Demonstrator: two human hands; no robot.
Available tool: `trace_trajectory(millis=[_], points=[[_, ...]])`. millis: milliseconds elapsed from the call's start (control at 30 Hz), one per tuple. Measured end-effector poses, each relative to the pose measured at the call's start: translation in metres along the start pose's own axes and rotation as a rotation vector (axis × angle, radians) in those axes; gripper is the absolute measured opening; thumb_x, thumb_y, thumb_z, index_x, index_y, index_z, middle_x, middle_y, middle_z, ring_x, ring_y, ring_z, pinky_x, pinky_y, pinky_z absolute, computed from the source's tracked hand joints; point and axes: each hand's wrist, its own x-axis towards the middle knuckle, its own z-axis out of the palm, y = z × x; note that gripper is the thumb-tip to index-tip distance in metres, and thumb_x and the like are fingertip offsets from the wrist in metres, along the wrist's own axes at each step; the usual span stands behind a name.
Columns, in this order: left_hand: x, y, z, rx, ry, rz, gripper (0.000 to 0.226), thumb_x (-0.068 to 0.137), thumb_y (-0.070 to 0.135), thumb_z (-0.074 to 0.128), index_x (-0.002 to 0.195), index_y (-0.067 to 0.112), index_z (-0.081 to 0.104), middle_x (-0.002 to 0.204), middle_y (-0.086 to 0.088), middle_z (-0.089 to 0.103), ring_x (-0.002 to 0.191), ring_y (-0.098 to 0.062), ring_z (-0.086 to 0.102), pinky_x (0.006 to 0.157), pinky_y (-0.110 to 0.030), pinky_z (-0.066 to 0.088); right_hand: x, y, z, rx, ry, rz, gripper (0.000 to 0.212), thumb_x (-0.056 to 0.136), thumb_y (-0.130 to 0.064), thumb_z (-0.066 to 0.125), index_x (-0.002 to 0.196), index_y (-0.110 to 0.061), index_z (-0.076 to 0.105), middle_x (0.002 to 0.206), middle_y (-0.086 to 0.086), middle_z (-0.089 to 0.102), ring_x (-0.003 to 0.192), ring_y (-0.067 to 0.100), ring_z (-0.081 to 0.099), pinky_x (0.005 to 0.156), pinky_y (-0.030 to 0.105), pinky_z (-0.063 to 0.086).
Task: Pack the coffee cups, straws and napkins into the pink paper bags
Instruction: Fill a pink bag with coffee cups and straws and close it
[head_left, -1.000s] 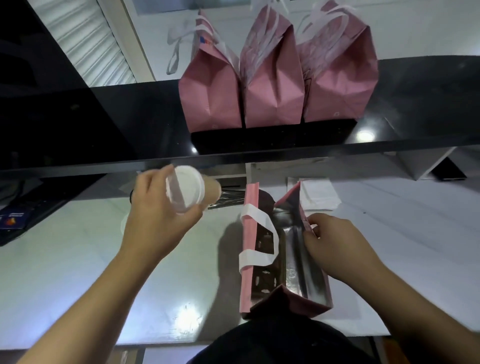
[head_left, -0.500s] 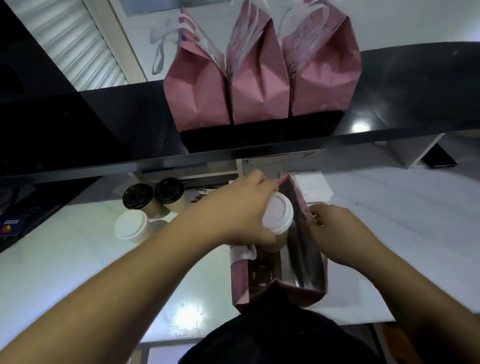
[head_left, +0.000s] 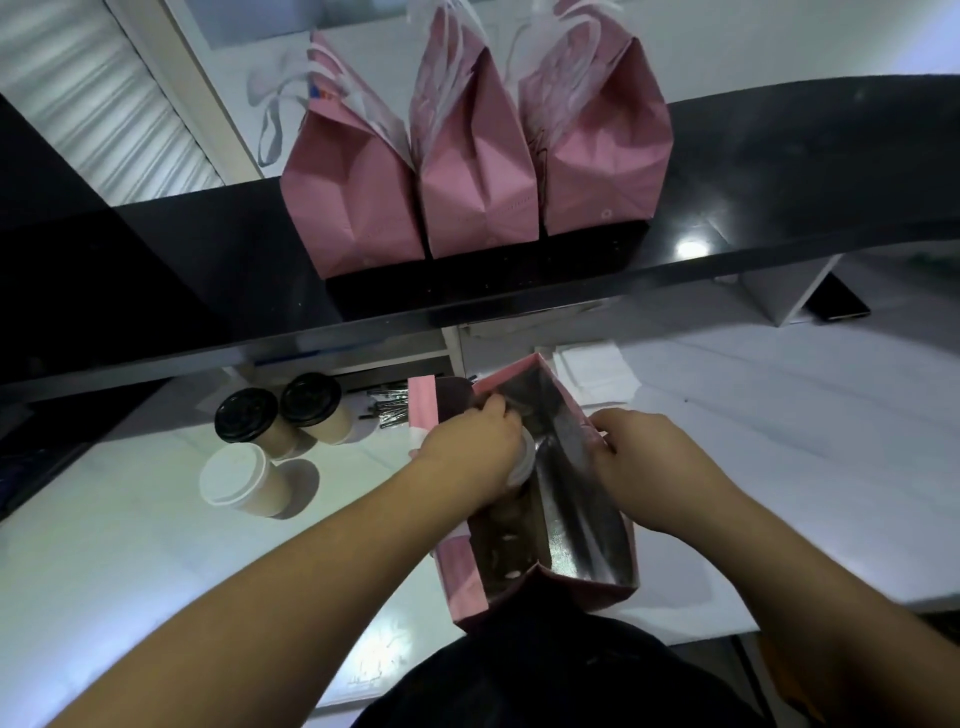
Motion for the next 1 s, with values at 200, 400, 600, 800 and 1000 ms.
trace_trajectory(millis=[200, 400, 600, 800, 1000], points=[[0.008, 0.001, 0.0, 0.004, -0.028, -0.012, 0.077, 0.091, 0.023, 0.08, 0.154, 0.009, 0.039, 0.152, -0.016, 0.043, 0.123, -0.034, 0.062, 0.102, -0.046, 0.057, 0.002, 0.002, 0.002, -0.004, -0.003, -0.005, 0.027, 0.103, -0.029, 0.042, 0.091, -0.02, 0.065, 0.088, 0.003, 0.071, 0.079, 0.024, 0.063, 0.066, 0.036, 0.052], [0.014, 0.0, 0.006, -0.008, 0.008, -0.063, 0.078, 0.087, 0.016, 0.082, 0.152, 0.01, 0.039, 0.148, -0.016, 0.042, 0.122, -0.034, 0.061, 0.1, -0.048, 0.058, 0.004, 0.001, 0.001, -0.011, -0.011, -0.018, 0.026, 0.102, -0.028, 0.043, 0.097, -0.02, 0.067, 0.092, 0.004, 0.072, 0.083, 0.026, 0.064, 0.072, 0.04, 0.056], [0.019, -0.002, 0.015, -0.084, -0.077, -0.072, 0.071, 0.093, 0.016, 0.073, 0.154, 0.006, 0.037, 0.15, -0.017, 0.038, 0.124, -0.035, 0.057, 0.103, -0.048, 0.055, 0.006, 0.001, -0.001, 0.008, -0.01, -0.015, 0.031, 0.103, -0.035, 0.041, 0.098, -0.021, 0.068, 0.091, 0.003, 0.073, 0.084, 0.027, 0.065, 0.074, 0.041, 0.057], [0.025, -0.004, 0.012, -0.123, -0.113, -0.078, 0.073, 0.093, 0.016, 0.074, 0.154, 0.005, 0.036, 0.152, -0.02, 0.036, 0.122, -0.037, 0.06, 0.105, -0.048, 0.054, 0.006, 0.001, 0.002, 0.016, -0.014, 0.006, 0.024, 0.1, -0.032, 0.043, 0.099, -0.023, 0.065, 0.086, 0.002, 0.071, 0.079, 0.026, 0.064, 0.07, 0.04, 0.056], [0.025, 0.001, 0.025, -0.198, -0.095, -0.084, 0.072, 0.094, 0.017, 0.072, 0.155, 0.004, 0.035, 0.154, -0.019, 0.034, 0.119, -0.036, 0.062, 0.102, -0.045, 0.055, 0.008, 0.002, 0.003, 0.022, -0.014, -0.001, 0.026, 0.1, -0.035, 0.043, 0.101, -0.022, 0.066, 0.086, 0.001, 0.071, 0.076, 0.023, 0.064, 0.067, 0.039, 0.056]])
